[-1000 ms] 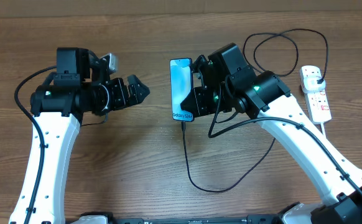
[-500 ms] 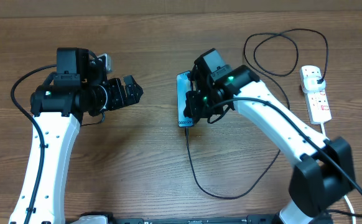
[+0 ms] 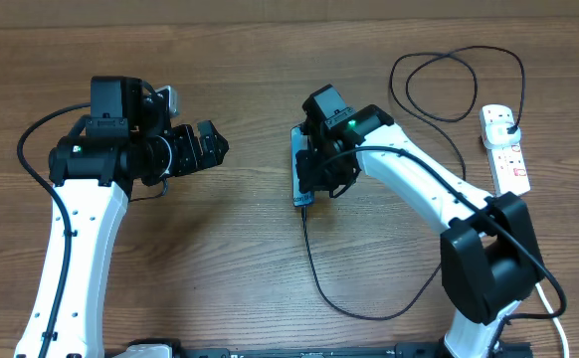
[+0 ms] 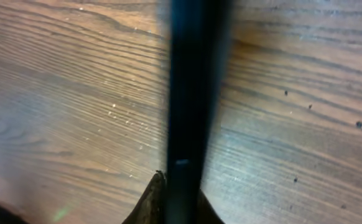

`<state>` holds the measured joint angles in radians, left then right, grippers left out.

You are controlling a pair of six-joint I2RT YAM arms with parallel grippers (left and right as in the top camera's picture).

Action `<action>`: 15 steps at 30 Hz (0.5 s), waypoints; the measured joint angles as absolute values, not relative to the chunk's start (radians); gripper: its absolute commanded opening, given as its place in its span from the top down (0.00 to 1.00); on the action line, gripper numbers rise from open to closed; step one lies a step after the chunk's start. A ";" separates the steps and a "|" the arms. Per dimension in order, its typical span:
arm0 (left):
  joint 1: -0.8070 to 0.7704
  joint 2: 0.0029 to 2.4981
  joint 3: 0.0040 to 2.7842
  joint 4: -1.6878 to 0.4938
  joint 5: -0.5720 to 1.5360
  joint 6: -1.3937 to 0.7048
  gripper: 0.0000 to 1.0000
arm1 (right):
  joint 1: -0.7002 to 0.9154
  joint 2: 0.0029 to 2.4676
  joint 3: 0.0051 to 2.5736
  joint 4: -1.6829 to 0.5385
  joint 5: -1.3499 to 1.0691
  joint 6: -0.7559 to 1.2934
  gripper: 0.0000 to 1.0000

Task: Plug charger to phone and switch on socket
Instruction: 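Lower the held phone flat onto the table with the right gripper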

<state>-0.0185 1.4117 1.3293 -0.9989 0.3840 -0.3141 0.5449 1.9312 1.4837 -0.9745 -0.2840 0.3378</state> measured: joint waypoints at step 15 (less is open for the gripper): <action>-0.019 1.412 1.329 -0.999 0.384 -0.314 0.00 | 0.545 1.953 1.484 -0.961 -0.257 0.340 0.96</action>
